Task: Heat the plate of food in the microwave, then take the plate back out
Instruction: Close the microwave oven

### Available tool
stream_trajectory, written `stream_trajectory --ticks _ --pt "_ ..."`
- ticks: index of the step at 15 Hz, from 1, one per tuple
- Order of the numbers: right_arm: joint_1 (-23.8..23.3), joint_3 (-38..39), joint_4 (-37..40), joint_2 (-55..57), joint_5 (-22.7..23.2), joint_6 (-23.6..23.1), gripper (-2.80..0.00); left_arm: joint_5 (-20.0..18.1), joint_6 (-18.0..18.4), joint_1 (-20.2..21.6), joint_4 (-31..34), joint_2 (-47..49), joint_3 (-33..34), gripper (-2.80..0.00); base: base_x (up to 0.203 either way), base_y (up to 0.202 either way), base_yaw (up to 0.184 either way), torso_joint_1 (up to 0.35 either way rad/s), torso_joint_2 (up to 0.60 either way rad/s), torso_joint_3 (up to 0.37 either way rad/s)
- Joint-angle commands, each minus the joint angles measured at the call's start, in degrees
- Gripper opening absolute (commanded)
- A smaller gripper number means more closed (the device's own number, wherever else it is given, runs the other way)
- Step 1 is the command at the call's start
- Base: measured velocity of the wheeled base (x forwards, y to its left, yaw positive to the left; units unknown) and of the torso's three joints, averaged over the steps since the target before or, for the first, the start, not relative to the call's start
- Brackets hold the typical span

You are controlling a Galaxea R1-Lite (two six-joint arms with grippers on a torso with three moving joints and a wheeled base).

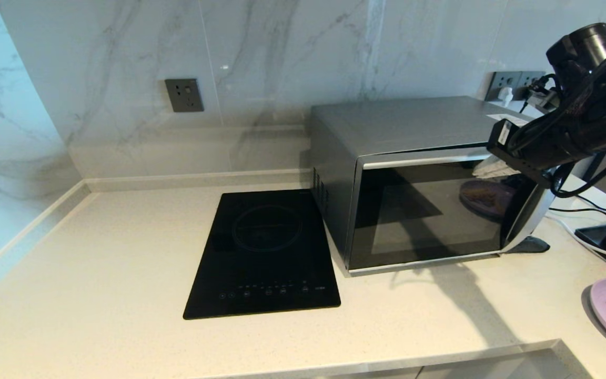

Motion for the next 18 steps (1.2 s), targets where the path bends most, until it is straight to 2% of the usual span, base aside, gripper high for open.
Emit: stream_trajectory --ticks 1,5,10,16,18 --pt "-1.01 -1.37 -2.30 2.37 0.19 -0.80 -2.80 0.05 -0.03 0.01 -0.04 0.09 0.00 -2.80 0.000 0.000 0.000 0.000 0.00 0.000" --pt "-3.02 -1.37 -7.33 4.62 0.04 -2.87 -2.80 0.05 -0.03 0.01 -0.04 0.09 0.00 -2.80 0.000 0.000 0.000 0.000 0.00 0.000" --pt "-3.47 -1.37 -11.23 6.53 -0.14 -3.06 -2.80 0.05 -0.03 0.01 -0.04 0.09 0.00 -2.80 0.000 0.000 0.000 0.000 0.00 0.000" --pt "-3.30 -0.98 -8.84 2.98 0.43 -2.88 -2.80 0.05 -0.03 0.01 -0.04 0.09 0.00 -2.80 0.000 0.000 0.000 0.000 0.00 0.000" --pt "-3.21 -0.84 -6.84 0.90 2.15 -2.83 -2.80 0.05 -0.03 0.01 -0.04 0.09 0.00 -2.80 0.000 0.000 0.000 0.000 0.00 0.000"
